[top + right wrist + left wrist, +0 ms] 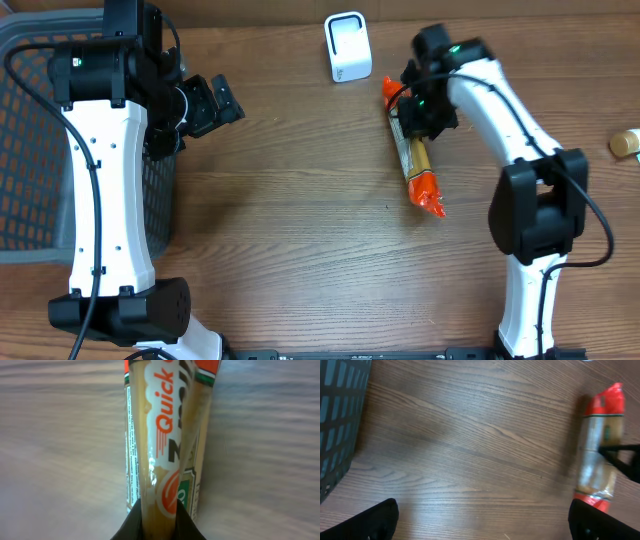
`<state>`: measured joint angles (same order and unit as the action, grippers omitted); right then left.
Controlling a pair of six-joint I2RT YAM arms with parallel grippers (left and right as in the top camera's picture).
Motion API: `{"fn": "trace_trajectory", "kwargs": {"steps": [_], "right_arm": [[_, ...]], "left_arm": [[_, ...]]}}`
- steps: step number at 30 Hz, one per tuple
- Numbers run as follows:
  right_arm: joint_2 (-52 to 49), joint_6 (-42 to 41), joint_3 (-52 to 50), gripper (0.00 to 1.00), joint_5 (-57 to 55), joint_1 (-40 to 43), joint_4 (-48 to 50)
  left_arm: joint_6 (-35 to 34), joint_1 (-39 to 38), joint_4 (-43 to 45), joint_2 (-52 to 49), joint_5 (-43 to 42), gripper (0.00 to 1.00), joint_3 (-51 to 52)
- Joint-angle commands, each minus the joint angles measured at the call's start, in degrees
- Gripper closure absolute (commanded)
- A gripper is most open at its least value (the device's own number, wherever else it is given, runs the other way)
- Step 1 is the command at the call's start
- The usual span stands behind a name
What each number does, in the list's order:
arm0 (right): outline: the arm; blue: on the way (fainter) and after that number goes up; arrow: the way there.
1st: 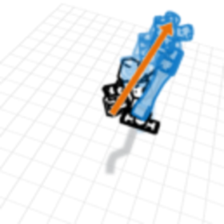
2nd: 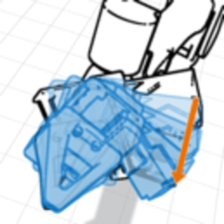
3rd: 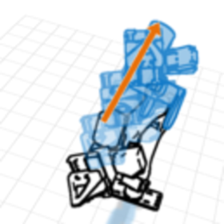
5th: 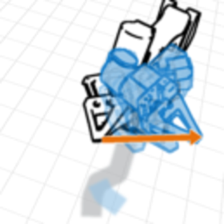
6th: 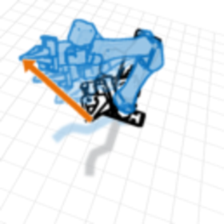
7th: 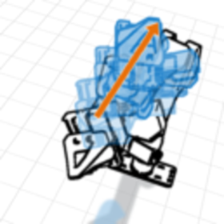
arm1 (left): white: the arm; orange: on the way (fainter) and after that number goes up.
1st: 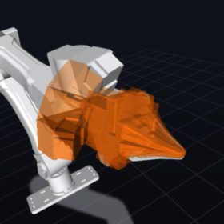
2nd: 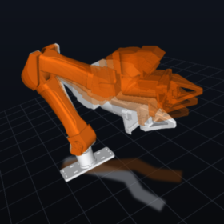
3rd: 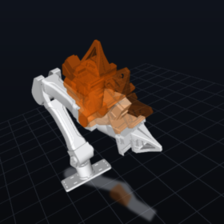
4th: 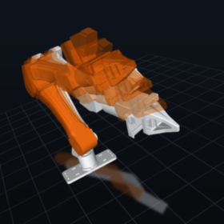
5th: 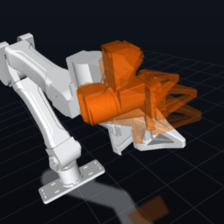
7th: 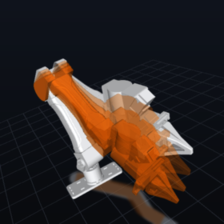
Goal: Scan the item barcode
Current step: 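Raise the spaghetti pack's barcode in front of the white scanner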
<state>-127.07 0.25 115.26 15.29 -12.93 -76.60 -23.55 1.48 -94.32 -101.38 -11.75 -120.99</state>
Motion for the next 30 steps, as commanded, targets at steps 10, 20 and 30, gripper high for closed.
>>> {"fn": "trace_trajectory", "kwargs": {"steps": [10,20,30], "right_arm": [[4.4,11.1,5.9,0.96,52.5,7.7,-7.6],[4.4,6.7,5.9,0.96,67.3,7.7,0.2],[4.4,-54.9,5.9,0.96,7.5,0.8,31.4]], "left_arm": [[1.1,-0.4,0.1,0.1,0.3,0.00,0.1],[1.1,-0.4,0.1,0.1,0.3,0.00,0.1],[1.1,-0.4,0.1,0.1,0.3,0.00,0.1]]}}
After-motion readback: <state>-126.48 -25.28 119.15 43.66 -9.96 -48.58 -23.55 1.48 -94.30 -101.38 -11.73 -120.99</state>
